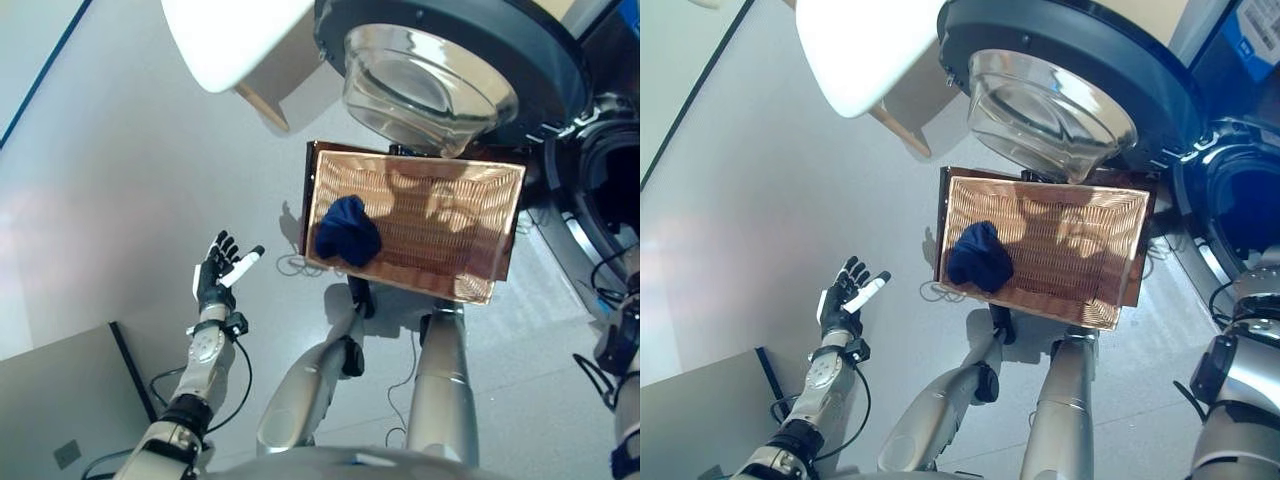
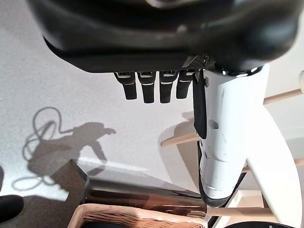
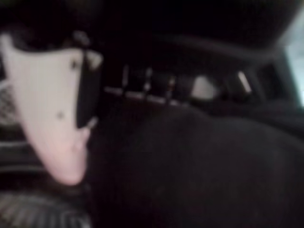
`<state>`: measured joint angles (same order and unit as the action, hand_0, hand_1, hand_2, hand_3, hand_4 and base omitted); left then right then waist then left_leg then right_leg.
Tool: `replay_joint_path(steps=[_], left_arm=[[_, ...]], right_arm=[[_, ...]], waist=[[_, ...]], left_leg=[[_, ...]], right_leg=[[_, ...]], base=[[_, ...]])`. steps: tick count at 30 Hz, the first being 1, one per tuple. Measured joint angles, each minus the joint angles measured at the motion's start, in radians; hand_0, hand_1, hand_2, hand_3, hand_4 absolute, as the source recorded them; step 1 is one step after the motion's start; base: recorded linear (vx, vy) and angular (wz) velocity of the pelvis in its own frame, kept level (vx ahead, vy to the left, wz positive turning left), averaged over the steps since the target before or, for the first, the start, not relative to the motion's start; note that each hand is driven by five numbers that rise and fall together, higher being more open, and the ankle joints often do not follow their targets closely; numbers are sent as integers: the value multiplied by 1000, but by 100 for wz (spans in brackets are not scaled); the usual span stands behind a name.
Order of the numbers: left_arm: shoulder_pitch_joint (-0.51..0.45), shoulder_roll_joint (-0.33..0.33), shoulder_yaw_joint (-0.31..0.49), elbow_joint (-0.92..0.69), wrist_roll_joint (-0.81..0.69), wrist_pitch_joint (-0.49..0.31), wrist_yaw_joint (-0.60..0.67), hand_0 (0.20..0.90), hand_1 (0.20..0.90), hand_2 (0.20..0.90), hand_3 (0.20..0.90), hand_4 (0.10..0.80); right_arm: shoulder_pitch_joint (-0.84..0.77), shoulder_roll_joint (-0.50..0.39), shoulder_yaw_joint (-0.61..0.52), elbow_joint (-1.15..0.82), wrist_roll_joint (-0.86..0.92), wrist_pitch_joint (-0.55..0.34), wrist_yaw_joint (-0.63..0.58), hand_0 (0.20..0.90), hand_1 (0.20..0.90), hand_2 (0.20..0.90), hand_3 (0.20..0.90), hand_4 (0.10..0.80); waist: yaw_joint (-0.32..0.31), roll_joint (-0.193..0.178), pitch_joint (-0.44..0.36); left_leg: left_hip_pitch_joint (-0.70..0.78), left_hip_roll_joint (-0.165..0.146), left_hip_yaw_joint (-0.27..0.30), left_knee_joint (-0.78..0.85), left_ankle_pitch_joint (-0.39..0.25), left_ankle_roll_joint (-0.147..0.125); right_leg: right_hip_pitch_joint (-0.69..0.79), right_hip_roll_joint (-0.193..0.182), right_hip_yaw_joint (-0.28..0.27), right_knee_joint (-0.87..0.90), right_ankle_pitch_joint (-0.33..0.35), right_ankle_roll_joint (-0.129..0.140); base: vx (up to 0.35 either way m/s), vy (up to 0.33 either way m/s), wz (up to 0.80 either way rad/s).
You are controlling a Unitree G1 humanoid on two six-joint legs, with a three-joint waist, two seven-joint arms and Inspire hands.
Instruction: Pick up the clothes and place them into the washing machine
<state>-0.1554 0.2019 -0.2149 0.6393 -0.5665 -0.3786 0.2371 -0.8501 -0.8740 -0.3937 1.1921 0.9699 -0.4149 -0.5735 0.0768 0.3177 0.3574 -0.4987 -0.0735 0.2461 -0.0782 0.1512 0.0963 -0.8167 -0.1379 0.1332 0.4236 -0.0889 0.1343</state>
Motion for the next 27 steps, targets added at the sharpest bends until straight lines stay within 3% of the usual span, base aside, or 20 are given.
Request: replay_joint_path(steps=[10, 11, 12, 27], left_arm=[[1, 1, 5, 1, 0, 0, 2, 900, 900, 900, 900, 800], [0, 1, 5, 1, 0, 0, 2, 900, 900, 900, 900, 800], [0, 1, 5, 1, 0, 0, 2, 900, 900, 900, 900, 800], [0, 0, 5, 0, 0, 2, 2, 900, 900, 900, 900, 800]], right_arm=[[-49, -30, -41, 31, 1, 0, -62, 200, 200, 200, 200, 300], [-52, -30, -41, 31, 1, 0, -60, 409, 409, 409, 409, 449], [-54, -30, -40, 31, 1, 0, -60, 900, 900, 900, 900, 800], [-94, -66, -7, 103, 1, 26, -44, 900, 900, 900, 900, 800]], waist=[[18, 9, -7], [20, 10, -8], [20, 12, -9], [17, 22, -17]], left_leg=[[7, 0, 0, 3, 4, -2], [7, 0, -1, 4, 4, -2], [7, 0, -1, 4, 5, -2], [14, 2, -5, 6, 7, -1]], right_leg=[[5, -1, 0, 8, 0, 0], [5, -1, 0, 10, 0, 0], [5, -1, -1, 10, 0, 0], [19, -1, -7, 7, 4, 4]], base=[[10, 8, 0], [0, 0, 0], [0, 0, 0], [0, 6, -2]])
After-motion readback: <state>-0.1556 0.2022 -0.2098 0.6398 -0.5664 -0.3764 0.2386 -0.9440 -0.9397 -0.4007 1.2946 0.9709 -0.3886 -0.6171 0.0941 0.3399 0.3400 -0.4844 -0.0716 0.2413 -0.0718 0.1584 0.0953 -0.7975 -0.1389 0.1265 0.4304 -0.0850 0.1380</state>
